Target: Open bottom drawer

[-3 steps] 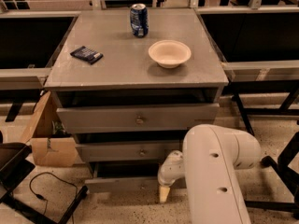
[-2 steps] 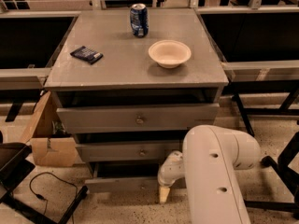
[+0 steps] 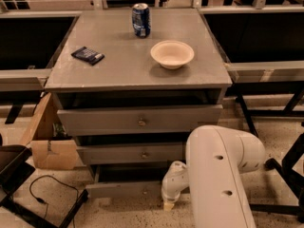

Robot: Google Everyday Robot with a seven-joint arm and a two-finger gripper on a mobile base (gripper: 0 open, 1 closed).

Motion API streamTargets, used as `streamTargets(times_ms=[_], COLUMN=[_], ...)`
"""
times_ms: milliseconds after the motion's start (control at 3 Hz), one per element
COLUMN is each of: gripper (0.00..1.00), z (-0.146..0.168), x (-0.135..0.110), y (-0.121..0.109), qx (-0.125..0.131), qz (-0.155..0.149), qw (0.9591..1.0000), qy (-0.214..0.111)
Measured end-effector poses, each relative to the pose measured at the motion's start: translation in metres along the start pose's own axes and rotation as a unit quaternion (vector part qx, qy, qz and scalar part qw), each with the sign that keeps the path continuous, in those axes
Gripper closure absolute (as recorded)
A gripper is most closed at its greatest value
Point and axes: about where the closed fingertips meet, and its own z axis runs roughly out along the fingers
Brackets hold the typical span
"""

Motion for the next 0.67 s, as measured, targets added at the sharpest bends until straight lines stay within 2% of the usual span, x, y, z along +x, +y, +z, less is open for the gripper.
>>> streamTargets(times_ms=[667], gripper=[0.89], z=[-0.0052], x=[0.0002], y=[0.0041], qx=[-0.006], qz=[0.003], qw=[1.0000], qy=[0.005])
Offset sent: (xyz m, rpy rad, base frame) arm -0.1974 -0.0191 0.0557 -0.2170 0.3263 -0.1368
